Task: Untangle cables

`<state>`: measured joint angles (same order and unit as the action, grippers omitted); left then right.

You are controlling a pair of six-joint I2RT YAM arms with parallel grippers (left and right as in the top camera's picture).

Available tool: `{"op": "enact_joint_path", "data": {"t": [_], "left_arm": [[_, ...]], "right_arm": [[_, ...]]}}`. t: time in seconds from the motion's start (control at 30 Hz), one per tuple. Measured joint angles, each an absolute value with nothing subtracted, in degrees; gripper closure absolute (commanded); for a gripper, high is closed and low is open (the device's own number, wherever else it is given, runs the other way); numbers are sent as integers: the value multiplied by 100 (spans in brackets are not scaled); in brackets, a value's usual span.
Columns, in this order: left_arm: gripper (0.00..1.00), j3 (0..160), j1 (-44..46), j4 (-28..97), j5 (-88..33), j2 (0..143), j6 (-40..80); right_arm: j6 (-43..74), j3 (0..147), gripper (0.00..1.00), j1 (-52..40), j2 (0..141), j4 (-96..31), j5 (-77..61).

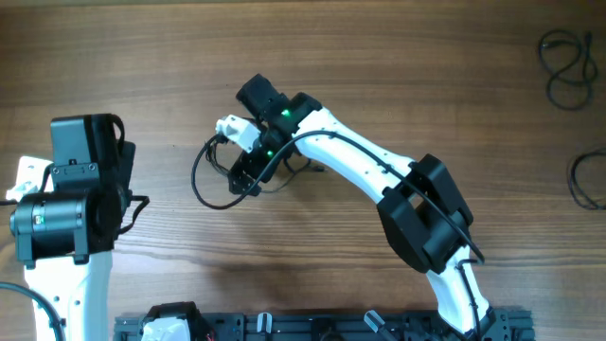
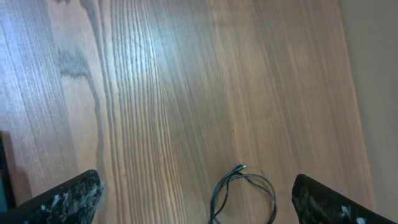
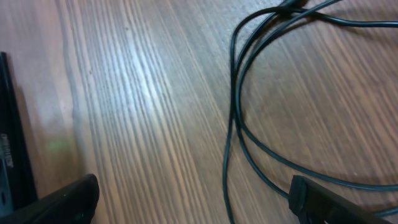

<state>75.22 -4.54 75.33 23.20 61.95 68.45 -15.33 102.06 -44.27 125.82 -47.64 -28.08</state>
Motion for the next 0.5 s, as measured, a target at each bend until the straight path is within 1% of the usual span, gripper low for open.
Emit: {"op": "enact_joint_path", "data": {"t": [0.17, 0.5], "left_arm": [[0, 7522, -458, 7612, 2272, 6193, 6847], [0, 7522, -458, 7787, 2261, 6193, 6847]], "right_arm": [[-1535, 10206, 0, -4414, 12582, -4600, -2281], [-1581, 10202, 0, -4414, 12584, -3146, -1592]]}}
